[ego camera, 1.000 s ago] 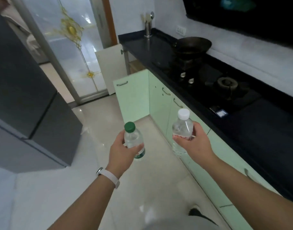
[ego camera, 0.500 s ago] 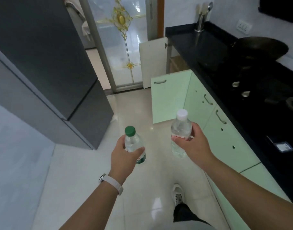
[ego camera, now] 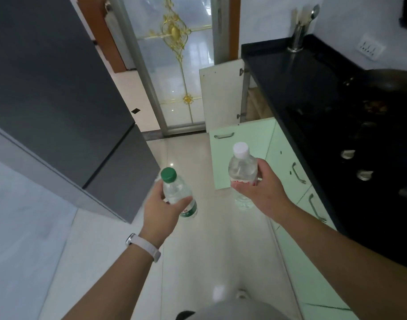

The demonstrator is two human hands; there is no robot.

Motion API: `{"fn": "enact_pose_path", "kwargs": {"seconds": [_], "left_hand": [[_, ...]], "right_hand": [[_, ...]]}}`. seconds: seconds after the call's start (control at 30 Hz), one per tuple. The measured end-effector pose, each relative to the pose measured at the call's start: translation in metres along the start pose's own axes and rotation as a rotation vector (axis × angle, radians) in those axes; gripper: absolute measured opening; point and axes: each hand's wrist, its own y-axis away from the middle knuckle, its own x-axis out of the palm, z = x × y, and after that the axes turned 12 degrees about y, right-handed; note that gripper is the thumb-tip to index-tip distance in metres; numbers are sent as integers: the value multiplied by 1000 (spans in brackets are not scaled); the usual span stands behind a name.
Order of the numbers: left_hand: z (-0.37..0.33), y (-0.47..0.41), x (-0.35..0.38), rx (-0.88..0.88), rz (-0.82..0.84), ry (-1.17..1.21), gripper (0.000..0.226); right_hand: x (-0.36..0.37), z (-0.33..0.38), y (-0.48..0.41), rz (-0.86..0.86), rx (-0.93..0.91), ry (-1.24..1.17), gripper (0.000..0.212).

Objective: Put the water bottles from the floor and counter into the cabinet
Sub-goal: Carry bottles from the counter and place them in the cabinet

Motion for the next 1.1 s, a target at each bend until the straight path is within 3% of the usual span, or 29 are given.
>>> {"fn": "enact_pose_path", "kwargs": {"seconds": [0.37, 0.87, 1.1], "left_hand": [[3, -95, -27, -27, -96, 73, 55], [14, -336, -141, 12, 13, 33, 46], [-10, -418, -153, 75, 65, 47, 44]], "right_hand": [[42, 26, -93, 46, -33, 53, 52], [181, 121, -259, -53, 36, 188, 55], [217, 163, -312, -93, 4, 129, 53]]}}
